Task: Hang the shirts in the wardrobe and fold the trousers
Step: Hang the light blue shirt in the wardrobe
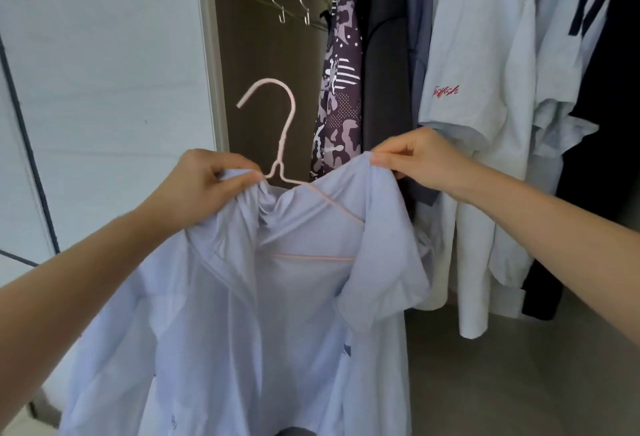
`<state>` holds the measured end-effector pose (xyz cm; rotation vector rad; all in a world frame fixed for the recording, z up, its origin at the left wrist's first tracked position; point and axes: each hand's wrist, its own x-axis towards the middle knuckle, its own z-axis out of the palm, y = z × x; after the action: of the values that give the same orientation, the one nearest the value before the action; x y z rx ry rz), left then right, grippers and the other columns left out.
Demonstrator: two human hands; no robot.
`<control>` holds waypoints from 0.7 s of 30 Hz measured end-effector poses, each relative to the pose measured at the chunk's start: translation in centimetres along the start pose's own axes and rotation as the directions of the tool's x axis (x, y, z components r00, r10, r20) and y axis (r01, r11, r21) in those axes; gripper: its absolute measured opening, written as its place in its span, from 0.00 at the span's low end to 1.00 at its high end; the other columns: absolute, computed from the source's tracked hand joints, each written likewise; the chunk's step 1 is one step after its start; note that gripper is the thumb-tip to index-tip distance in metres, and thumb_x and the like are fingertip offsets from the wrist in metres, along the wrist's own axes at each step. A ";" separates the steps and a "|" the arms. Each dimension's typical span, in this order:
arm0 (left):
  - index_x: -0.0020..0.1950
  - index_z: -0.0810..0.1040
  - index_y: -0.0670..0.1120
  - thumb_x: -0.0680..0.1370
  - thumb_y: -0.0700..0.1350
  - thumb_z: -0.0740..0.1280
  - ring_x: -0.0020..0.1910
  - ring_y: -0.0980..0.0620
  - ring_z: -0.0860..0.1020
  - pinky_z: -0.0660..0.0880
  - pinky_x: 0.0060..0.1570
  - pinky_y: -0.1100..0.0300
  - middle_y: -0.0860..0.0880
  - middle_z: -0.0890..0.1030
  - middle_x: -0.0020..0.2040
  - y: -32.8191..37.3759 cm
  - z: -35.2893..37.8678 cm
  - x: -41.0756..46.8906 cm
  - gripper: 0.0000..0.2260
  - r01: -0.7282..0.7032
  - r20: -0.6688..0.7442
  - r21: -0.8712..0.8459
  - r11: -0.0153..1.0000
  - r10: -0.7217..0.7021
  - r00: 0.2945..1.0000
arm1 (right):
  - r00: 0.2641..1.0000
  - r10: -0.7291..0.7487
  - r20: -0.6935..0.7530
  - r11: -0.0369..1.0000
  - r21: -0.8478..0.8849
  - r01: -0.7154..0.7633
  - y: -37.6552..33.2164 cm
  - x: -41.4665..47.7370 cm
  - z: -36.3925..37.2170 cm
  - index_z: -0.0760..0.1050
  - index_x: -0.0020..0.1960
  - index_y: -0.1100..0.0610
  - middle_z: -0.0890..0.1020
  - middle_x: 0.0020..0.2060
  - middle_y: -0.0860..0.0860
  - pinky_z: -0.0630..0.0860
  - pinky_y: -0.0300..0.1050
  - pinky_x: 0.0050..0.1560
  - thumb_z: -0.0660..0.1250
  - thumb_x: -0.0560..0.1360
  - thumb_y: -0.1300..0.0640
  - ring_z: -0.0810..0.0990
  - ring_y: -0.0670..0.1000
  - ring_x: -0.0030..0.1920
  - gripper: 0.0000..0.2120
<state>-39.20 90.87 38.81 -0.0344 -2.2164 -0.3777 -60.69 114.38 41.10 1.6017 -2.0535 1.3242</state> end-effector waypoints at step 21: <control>0.45 0.83 0.55 0.79 0.46 0.68 0.42 0.63 0.81 0.74 0.43 0.74 0.62 0.83 0.41 -2.8 1.1 0.3 0.06 0.144 -0.175 -0.253 0.957 -0.192 0.966 | 0.949 0.169 0.265 0.969 -0.221 -0.111 -0.3 -0.9 1.8 0.77 0.47 0.54 0.85 0.44 0.56 0.77 0.48 0.50 0.71 0.75 0.53 0.79 0.47 0.43 0.06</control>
<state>-40.65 88.49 37.66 0.0622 -1.9724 -0.7111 -59.43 113.60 39.65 1.6569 -2.4220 0.9275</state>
